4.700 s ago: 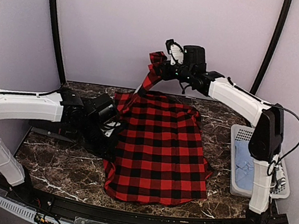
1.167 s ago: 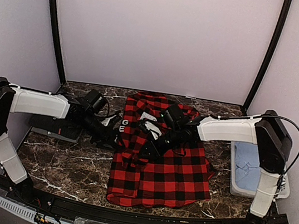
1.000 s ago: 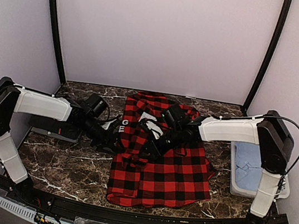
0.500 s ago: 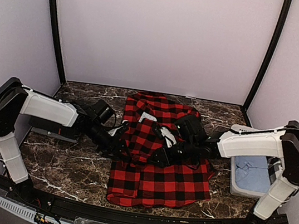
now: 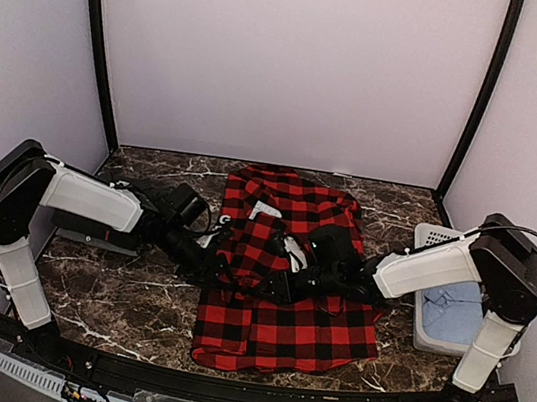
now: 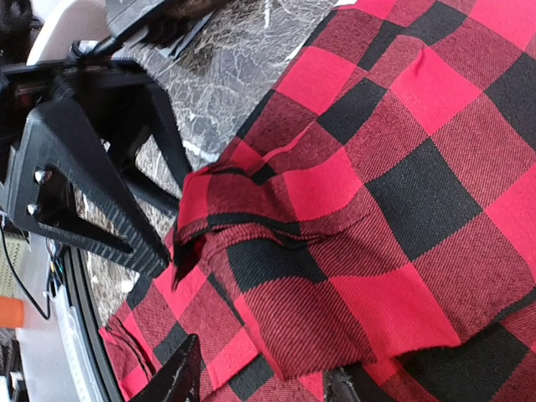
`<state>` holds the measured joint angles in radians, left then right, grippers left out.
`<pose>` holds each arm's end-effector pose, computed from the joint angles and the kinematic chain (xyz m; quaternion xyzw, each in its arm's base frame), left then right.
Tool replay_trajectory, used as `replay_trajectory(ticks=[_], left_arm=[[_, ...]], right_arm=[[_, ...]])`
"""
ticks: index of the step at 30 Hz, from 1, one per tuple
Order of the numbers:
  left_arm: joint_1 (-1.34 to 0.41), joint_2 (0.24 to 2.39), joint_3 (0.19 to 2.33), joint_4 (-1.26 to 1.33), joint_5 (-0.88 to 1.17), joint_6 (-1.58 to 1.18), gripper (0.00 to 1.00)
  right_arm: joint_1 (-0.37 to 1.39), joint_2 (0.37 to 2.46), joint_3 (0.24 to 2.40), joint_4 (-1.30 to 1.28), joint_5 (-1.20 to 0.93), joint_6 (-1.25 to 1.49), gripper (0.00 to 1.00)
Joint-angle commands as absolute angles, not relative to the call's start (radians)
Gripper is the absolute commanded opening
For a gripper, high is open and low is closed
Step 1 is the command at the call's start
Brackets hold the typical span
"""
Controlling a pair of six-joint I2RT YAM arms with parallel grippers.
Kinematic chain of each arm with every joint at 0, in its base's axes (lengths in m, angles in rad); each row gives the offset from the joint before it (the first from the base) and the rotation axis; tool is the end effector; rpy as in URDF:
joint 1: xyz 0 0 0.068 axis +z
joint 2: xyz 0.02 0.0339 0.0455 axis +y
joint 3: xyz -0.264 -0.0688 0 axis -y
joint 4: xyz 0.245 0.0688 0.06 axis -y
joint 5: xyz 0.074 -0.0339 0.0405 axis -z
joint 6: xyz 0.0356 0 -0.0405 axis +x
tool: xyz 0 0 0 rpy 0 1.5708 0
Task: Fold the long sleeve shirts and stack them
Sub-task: Smooth out the flattened shirt at the center of the board.
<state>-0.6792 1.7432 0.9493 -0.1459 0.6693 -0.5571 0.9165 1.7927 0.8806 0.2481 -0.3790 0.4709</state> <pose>0.2506 -0.2307 0.1586 0.1565 0.8900 -0.4243 0.0579 0.2085 0.2935 0.1480 -0.2756 0.8428 0.4053 0.2225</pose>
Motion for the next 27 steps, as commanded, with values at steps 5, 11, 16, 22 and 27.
replay_trajectory(ticks=[5, 11, 16, 22, 27], left_arm=[[-0.687, 1.729, 0.929, -0.124, 0.673, -0.557, 0.24], [-0.688, 1.697, 0.935, -0.162, 0.689, -0.565, 0.01], [-0.689, 1.661, 0.94, -0.271, 0.697, -0.568, 0.0], [-0.69, 1.629, 0.924, -0.391, 0.719, -0.54, 0.0], [-0.697, 1.602, 0.898, -0.415, 0.739, -0.546, 0.0]], right_arm=[[0.925, 1.81, 0.883, 0.35, -0.391, 0.53, 0.34], [0.925, 1.804, 0.904, 0.313, -0.432, 0.563, 0.0], [0.925, 1.8, 0.947, 0.203, -0.506, 0.606, 0.0], [0.94, 1.802, 0.992, 0.093, -0.531, 0.618, 0.0], [0.961, 1.813, 0.999, 0.055, -0.519, 0.629, 0.0]])
